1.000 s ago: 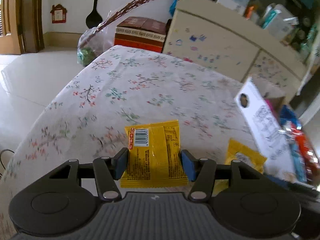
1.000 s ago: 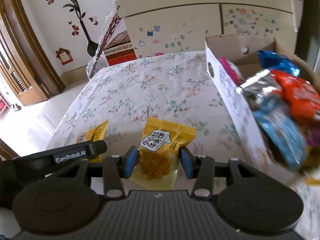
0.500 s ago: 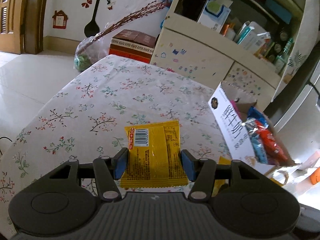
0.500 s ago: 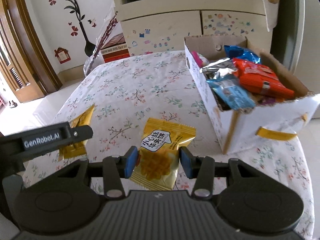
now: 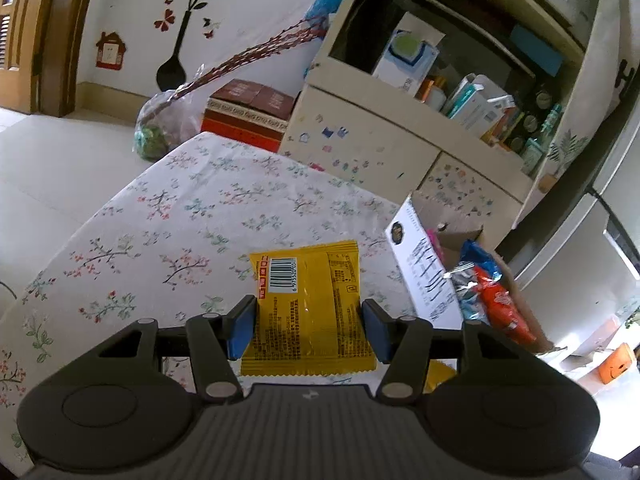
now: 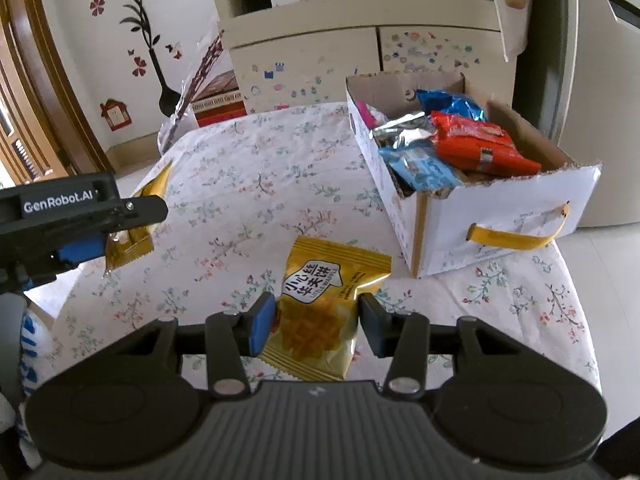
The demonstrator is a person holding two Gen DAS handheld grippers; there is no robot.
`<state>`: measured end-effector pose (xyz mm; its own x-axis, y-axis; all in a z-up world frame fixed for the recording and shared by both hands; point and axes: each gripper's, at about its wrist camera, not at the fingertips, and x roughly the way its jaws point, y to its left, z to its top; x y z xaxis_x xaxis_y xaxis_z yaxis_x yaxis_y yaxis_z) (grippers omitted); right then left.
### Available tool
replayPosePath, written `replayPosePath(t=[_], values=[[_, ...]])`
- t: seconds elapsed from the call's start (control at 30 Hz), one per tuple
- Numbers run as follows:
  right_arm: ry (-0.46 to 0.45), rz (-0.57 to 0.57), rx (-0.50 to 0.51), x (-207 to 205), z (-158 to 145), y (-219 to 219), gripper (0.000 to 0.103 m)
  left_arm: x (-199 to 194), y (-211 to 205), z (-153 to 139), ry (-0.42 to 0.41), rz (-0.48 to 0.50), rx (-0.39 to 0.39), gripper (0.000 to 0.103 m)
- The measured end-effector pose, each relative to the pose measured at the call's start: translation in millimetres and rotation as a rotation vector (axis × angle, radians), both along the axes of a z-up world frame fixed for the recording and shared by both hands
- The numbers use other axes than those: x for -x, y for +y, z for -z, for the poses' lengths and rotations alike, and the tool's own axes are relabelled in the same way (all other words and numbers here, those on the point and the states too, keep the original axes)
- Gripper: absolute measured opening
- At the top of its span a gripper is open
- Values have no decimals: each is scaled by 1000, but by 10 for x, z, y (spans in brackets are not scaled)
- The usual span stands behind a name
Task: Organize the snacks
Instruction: 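Lift both yellow packets and carry them toward the cardboard box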
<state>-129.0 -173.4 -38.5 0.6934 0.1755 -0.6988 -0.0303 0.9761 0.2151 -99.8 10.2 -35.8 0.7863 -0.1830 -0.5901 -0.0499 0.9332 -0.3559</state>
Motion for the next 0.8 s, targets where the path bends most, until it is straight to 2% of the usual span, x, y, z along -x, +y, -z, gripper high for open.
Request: replayPosePath(t=[0.27, 0.4, 0.5, 0.6, 0.8], values=[[-104, 11, -10, -42, -441, -177, 47, -71, -194, -361, -105, 63, -17, 62], [-152, 27, -61, -81, -708, -387, 47, -114, -285, -554, -154, 99, 6, 62], [-199, 43, -92, -111, -899, -558, 47, -158, -395, -661, -184, 134, -31, 62], [-242, 50, -91, -150, -1060, -710, 47, -241, -427, -758, -203, 147, -23, 62], [-275, 100, -85, -274, -1191, -1016, 47, -400, -561, -926, -247, 201, -44, 62]])
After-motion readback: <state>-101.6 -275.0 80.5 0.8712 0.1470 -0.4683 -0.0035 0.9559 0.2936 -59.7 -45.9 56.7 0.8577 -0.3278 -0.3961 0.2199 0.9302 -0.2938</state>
